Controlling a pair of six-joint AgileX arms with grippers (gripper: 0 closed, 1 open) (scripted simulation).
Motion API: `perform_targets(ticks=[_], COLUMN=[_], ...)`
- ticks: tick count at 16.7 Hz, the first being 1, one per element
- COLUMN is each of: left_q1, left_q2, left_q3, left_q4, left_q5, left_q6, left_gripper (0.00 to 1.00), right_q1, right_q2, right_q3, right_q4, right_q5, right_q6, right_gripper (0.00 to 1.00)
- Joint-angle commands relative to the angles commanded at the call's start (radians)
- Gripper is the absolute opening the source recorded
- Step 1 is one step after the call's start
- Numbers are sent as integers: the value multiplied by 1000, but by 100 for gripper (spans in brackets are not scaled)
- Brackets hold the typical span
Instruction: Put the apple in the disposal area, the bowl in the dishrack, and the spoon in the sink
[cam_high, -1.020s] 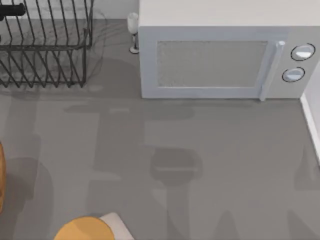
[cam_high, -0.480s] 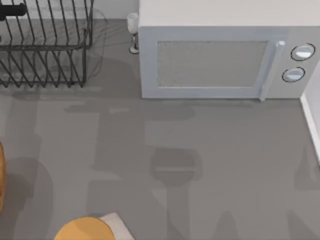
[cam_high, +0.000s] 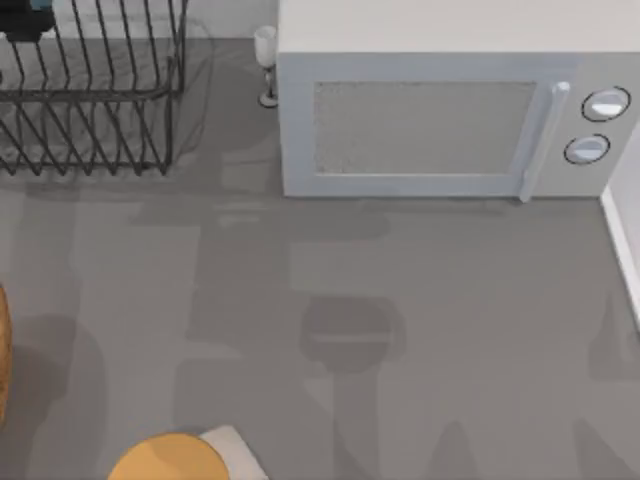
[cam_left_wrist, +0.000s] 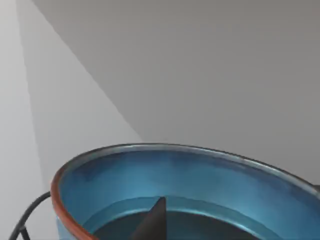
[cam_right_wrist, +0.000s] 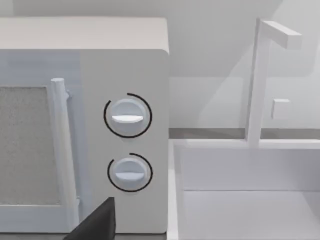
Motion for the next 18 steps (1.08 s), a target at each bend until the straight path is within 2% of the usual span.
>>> perform_targets(ticks=[11, 18], left_q1=[-1, -15], left_q2=[-8, -269], left_q3=[-5, -146], left_q4=[-5, -132], left_q5=[2, -10], left_q6=[-1, -1], left_gripper=[100, 100], right_q1=[0, 0], right_q2=[0, 0], right_q3=[0, 0], right_q4=[0, 0], right_q5=[0, 0], right_q6=[0, 0], right_gripper=[100, 100])
